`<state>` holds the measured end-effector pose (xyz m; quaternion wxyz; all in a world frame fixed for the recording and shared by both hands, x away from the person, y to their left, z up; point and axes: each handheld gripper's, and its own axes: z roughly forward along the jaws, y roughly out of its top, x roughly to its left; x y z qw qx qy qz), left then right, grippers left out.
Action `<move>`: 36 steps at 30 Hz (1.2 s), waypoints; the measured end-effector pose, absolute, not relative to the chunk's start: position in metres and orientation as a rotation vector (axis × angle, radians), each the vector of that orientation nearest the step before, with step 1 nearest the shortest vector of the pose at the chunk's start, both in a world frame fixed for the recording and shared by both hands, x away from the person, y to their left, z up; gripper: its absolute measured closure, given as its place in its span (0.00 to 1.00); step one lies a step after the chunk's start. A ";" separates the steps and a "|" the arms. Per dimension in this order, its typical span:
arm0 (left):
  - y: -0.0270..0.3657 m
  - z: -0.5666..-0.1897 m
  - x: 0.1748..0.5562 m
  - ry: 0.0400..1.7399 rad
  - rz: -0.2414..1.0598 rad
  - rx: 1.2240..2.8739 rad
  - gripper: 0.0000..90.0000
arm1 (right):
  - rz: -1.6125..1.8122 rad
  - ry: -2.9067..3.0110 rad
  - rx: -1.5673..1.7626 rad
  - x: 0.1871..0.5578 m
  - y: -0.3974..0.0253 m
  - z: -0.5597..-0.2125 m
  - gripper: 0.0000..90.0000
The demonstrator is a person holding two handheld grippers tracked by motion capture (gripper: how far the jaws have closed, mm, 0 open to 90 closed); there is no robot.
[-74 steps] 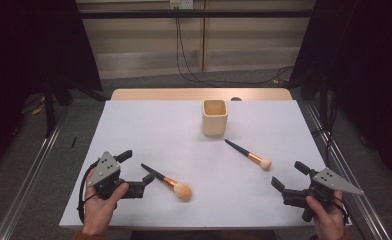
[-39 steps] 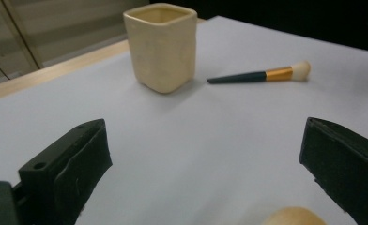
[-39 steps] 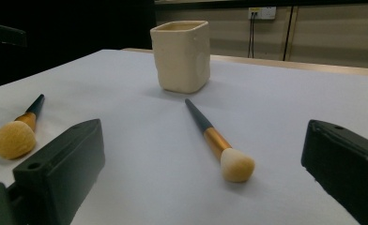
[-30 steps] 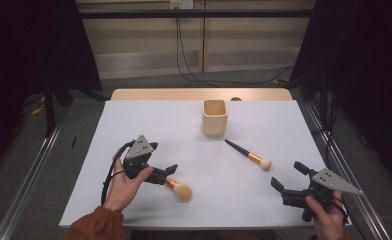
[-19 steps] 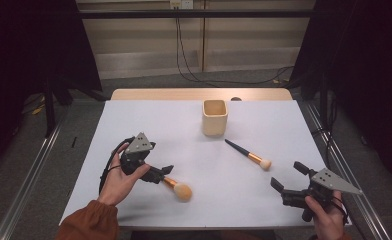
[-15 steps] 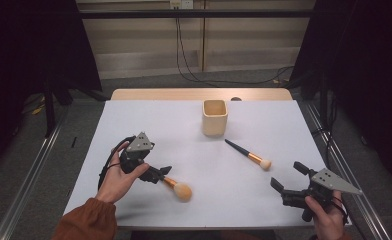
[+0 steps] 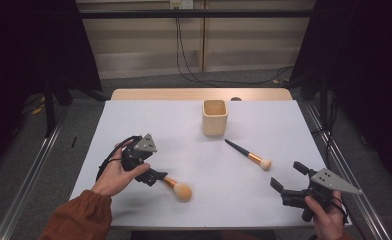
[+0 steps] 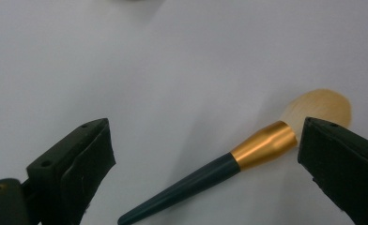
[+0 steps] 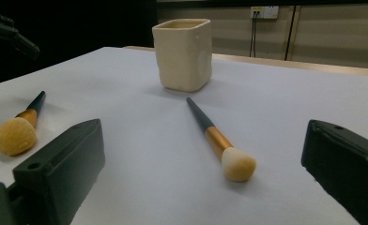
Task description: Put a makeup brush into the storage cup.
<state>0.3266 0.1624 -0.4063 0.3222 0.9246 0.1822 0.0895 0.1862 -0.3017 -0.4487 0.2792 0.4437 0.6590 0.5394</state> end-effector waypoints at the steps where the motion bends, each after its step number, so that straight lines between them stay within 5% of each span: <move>1: 0.162 -0.407 0.327 0.481 0.223 2.439 0.04 | 1.447 1.768 1.190 0.186 -0.302 -0.449 0.00; 15: 0.146 -0.420 0.332 0.306 0.077 2.658 0.05 | 1.448 1.772 1.195 0.187 -0.301 -0.449 0.00; 36: 0.130 -0.435 0.340 0.176 0.007 2.775 0.06 | 1.445 1.781 1.192 0.187 -0.301 -0.449 0.00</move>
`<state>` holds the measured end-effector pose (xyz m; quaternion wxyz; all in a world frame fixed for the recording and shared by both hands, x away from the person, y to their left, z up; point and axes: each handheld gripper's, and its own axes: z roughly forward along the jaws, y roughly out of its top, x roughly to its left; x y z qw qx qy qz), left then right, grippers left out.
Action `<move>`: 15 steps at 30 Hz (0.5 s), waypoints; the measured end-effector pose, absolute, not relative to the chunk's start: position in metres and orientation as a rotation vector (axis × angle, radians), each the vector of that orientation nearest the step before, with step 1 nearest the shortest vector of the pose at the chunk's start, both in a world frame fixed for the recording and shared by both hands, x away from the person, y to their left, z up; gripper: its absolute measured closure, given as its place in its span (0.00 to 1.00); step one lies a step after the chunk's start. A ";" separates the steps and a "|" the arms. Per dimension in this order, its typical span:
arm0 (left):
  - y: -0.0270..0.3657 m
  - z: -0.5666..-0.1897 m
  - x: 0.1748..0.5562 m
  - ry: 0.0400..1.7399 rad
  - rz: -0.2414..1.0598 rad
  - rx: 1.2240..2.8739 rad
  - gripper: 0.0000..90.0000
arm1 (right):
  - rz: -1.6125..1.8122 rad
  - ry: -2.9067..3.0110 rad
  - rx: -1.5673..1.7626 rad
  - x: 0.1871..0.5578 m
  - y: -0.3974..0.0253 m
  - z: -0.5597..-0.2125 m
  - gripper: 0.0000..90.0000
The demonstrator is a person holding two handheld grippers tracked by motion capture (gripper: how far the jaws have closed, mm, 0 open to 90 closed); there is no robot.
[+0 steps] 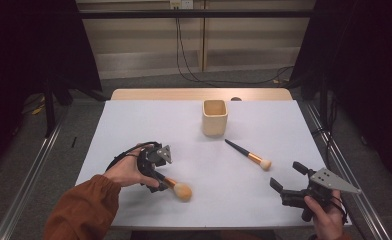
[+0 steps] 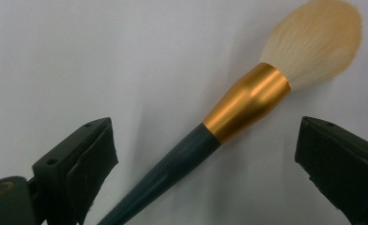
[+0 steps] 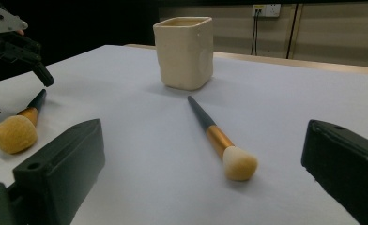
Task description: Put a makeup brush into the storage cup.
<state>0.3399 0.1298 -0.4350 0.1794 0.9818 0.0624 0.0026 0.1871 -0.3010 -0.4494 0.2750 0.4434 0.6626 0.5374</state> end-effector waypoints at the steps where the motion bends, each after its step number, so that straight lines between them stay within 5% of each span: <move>1: 0.129 -0.436 0.339 0.173 0.003 2.782 0.06 | 1.447 1.781 1.194 0.187 -0.301 -0.449 0.00; 15: 0.114 -0.451 0.338 0.071 -0.056 2.836 0.15 | 1.443 1.794 1.193 0.188 -0.300 -0.450 0.00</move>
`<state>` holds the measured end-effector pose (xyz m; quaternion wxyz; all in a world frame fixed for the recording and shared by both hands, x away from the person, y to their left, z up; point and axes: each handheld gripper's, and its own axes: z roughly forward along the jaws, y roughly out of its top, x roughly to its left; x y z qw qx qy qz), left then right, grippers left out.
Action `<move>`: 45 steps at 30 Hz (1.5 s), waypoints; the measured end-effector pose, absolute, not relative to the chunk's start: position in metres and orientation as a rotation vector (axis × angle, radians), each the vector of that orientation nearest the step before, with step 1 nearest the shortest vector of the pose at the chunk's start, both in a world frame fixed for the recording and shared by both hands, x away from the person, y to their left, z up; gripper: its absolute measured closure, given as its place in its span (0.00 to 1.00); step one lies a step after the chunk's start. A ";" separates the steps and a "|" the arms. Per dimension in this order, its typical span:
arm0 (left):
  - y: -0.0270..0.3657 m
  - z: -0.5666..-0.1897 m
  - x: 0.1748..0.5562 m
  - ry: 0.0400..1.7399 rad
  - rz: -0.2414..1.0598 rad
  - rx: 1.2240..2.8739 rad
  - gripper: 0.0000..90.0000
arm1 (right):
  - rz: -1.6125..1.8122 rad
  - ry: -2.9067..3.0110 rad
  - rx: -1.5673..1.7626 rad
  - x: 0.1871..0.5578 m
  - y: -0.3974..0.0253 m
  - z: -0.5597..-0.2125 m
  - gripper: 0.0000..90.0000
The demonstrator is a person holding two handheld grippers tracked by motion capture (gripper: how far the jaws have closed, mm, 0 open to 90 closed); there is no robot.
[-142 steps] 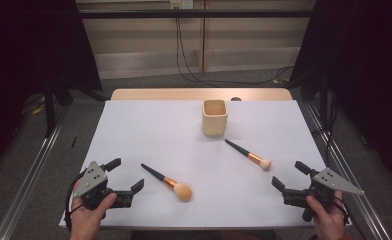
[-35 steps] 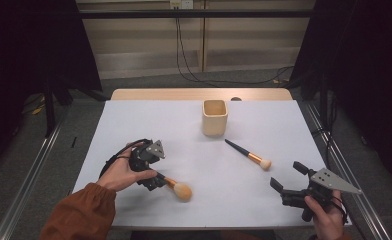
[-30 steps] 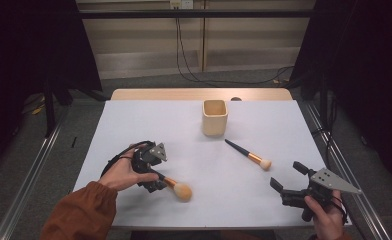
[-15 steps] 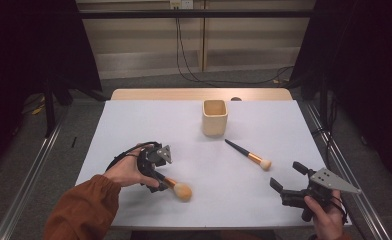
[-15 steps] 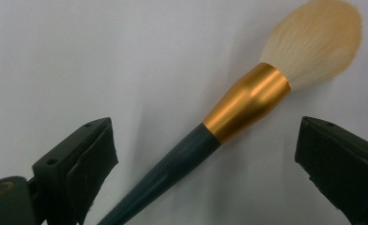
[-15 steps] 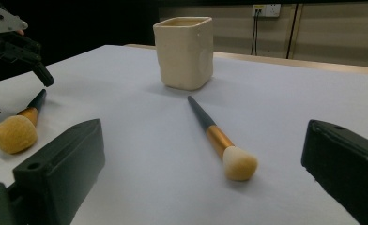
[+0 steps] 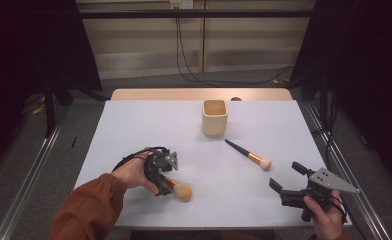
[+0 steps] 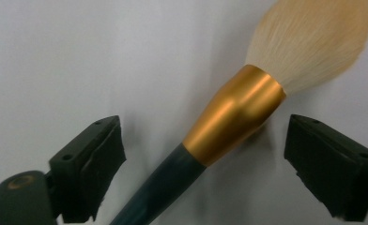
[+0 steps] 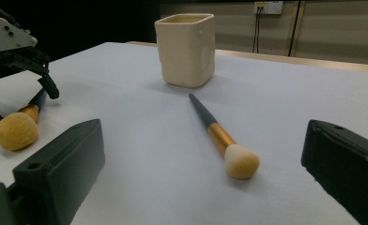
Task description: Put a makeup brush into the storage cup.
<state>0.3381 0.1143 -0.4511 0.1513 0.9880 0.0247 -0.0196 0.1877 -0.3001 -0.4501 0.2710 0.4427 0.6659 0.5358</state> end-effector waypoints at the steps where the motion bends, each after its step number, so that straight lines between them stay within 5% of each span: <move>1: 0.114 -0.451 0.338 0.071 -0.056 2.836 0.17 | 1.443 1.793 1.194 0.188 -0.300 -0.450 0.00; 11: 0.109 -0.452 0.341 0.058 -0.080 2.854 0.29 | 1.436 1.802 1.186 0.188 -0.300 -0.451 0.00; 32: 0.104 -0.447 0.333 0.014 -0.102 2.860 0.73 | 1.441 1.815 1.199 0.189 -0.299 -0.451 0.00; 45: 0.105 -0.446 0.336 0.099 -0.131 2.850 0.74 | 1.436 1.819 1.200 0.189 -0.299 -0.452 0.00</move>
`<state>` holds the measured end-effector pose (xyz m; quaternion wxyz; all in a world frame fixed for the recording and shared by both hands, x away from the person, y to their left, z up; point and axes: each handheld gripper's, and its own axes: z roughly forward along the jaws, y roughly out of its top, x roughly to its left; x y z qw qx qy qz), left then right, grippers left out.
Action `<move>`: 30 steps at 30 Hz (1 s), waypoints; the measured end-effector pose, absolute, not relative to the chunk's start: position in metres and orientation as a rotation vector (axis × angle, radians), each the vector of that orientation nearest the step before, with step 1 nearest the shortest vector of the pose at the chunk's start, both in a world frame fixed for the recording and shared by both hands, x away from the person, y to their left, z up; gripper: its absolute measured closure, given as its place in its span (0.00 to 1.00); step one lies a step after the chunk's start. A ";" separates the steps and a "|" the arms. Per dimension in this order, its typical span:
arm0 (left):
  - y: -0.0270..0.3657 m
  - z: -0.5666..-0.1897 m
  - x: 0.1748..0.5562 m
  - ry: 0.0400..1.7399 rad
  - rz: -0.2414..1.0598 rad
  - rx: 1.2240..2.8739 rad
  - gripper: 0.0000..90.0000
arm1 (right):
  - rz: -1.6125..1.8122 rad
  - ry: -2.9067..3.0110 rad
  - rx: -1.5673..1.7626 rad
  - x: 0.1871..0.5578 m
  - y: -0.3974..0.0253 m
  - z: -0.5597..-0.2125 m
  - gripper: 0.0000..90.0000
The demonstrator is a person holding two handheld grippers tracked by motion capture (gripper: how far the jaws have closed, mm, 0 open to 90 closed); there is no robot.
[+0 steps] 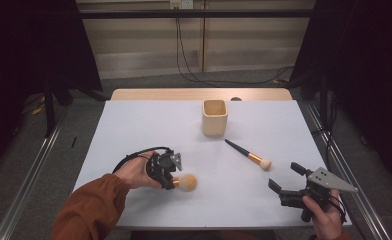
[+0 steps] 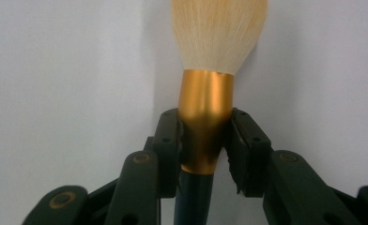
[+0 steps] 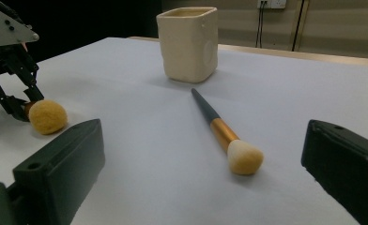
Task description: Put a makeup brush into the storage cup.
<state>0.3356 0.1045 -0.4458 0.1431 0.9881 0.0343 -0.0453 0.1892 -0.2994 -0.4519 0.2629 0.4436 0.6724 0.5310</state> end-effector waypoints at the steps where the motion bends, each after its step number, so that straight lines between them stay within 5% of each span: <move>1: 0.105 -0.446 0.336 0.105 -0.137 2.849 0.74 | 1.436 1.818 1.200 0.189 -0.299 -0.452 0.00; 30: 0.134 -0.411 0.352 0.451 -0.108 2.507 0.75 | 1.437 1.816 1.201 0.189 -0.300 -0.452 0.00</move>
